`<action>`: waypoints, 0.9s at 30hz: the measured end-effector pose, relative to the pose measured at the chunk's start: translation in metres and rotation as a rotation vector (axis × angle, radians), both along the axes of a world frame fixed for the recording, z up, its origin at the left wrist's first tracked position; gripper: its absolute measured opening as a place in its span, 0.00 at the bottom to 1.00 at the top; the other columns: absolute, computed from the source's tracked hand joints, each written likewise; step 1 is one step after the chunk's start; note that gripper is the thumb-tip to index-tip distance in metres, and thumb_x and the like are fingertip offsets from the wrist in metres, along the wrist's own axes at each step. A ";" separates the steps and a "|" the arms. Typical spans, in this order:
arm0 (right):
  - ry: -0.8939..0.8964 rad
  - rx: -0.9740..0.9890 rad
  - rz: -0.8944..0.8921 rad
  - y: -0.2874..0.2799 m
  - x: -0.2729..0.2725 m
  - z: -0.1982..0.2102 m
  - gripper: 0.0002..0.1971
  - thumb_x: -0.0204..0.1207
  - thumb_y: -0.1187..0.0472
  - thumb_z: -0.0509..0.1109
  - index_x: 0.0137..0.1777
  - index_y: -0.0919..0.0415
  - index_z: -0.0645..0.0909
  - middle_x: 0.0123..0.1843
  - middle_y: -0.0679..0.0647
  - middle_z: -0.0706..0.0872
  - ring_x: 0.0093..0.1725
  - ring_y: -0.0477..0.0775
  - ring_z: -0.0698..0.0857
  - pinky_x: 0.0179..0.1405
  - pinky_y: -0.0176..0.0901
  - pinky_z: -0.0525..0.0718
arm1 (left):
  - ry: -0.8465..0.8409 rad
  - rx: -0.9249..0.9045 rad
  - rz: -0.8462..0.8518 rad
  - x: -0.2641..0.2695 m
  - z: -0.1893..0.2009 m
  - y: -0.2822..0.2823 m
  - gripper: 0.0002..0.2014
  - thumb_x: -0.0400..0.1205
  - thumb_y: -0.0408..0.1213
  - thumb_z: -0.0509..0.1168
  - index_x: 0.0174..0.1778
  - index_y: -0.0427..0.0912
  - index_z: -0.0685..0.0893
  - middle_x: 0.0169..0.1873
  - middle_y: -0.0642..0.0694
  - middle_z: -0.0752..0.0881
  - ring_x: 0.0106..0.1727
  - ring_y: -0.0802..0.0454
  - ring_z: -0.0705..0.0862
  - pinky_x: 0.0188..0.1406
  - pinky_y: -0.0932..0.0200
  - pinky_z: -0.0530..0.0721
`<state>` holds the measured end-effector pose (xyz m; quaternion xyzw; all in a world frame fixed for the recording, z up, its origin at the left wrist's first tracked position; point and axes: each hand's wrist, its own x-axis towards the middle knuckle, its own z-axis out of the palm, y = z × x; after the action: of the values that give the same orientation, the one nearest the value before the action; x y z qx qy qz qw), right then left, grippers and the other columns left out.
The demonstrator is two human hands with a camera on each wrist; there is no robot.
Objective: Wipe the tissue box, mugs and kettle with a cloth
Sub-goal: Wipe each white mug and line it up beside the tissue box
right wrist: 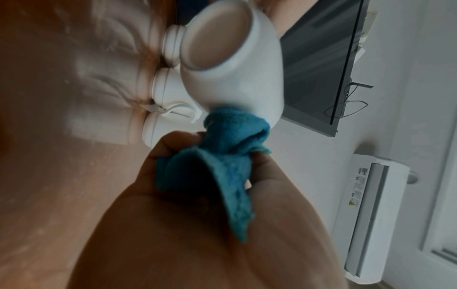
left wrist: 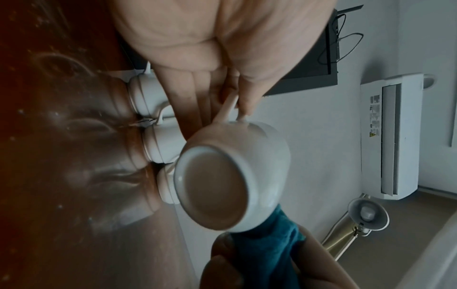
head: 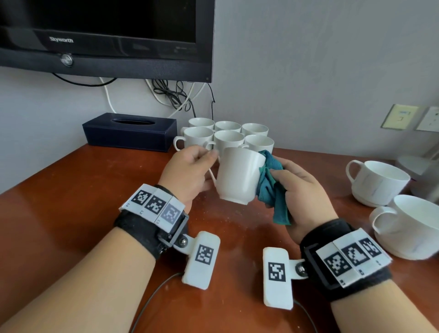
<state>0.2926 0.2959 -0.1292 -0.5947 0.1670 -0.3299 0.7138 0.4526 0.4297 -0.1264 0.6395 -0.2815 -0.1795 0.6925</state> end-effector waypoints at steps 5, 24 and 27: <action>-0.091 0.063 0.073 0.003 0.002 0.001 0.17 0.86 0.75 0.62 0.66 0.64 0.88 0.54 0.60 0.93 0.44 0.52 0.91 0.37 0.42 0.88 | -0.150 0.040 0.108 -0.003 0.000 0.002 0.11 0.87 0.47 0.70 0.42 0.46 0.88 0.43 0.31 0.89 0.48 0.29 0.91 0.45 0.28 0.92; 0.098 0.038 -0.111 -0.007 0.003 -0.005 0.24 0.86 0.71 0.56 0.46 0.55 0.94 0.35 0.62 0.81 0.27 0.54 0.77 0.24 0.41 0.74 | 0.099 -0.127 -0.199 -0.012 0.005 0.001 0.07 0.91 0.35 0.64 0.52 0.36 0.83 0.45 0.40 0.87 0.44 0.47 0.88 0.40 0.52 0.92; 0.134 0.168 -0.056 -0.005 0.007 -0.001 0.19 0.87 0.66 0.58 0.53 0.55 0.93 0.40 0.65 0.84 0.29 0.58 0.78 0.23 0.42 0.76 | 0.214 -0.188 -0.221 -0.013 0.004 -0.002 0.08 0.91 0.35 0.62 0.58 0.34 0.84 0.46 0.43 0.89 0.46 0.48 0.89 0.43 0.51 0.93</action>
<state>0.2996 0.2906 -0.1301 -0.5487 0.2580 -0.2938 0.7389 0.4395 0.4280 -0.1228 0.5143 -0.2903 -0.2944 0.7514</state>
